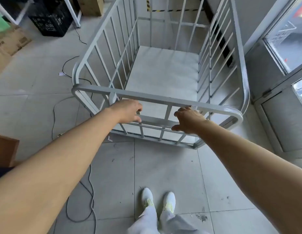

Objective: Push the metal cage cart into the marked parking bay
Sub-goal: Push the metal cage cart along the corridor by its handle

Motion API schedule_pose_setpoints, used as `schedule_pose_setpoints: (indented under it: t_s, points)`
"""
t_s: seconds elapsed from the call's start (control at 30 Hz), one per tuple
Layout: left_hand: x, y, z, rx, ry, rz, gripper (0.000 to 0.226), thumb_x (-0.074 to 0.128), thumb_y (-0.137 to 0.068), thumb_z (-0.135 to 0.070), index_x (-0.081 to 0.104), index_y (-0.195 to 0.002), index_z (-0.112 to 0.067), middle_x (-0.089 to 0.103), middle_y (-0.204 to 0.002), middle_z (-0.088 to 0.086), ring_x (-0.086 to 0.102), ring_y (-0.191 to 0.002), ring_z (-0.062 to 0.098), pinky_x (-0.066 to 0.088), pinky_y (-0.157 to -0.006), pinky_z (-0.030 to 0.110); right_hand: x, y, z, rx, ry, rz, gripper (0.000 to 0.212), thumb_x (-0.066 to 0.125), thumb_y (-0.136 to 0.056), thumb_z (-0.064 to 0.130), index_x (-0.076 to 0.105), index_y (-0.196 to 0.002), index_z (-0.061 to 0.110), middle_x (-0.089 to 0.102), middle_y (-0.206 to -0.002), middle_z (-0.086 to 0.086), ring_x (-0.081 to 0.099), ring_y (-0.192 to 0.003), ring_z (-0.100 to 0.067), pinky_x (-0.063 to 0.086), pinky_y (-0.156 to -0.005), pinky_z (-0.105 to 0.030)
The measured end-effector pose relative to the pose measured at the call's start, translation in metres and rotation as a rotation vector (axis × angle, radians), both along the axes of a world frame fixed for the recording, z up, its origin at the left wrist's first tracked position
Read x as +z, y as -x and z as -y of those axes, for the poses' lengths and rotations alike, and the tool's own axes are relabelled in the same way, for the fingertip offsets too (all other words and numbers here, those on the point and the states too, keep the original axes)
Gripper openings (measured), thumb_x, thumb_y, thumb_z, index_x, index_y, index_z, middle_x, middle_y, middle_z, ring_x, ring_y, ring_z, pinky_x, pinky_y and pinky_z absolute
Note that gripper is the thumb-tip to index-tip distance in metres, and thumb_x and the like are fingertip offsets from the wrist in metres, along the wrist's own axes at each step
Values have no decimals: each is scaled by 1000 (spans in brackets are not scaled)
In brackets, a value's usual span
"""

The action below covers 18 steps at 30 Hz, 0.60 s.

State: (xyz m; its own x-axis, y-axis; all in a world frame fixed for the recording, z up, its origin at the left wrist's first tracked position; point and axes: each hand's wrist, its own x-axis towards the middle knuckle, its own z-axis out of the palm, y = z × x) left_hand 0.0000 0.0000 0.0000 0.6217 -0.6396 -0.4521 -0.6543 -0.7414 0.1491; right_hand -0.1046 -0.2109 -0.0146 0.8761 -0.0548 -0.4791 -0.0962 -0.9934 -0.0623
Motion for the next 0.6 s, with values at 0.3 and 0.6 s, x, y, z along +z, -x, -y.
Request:
schedule_pose_setpoints:
  t_s: [0.3, 0.6]
  points:
    - [-44, -13, 8, 11, -28, -64, 22, 63, -91, -29, 61, -103, -10, 64, -103, 6, 59, -98, 28, 45, -80, 35, -32, -8, -3, -37, -8, -78, 42, 47, -97, 43, 56, -126, 14, 57, -128, -8, 46, -127, -27, 37, -98, -34]
    - [-51, -28, 5, 80, -25, -74, 12, 64, -91, -20, 65, -99, -10, 68, -101, 5, 60, -98, 27, 41, -75, 30, -33, -20, -9, -49, -29, -76, 34, 48, -97, 43, 62, -116, 19, 64, -116, -8, 53, -118, -28, 31, -79, -26]
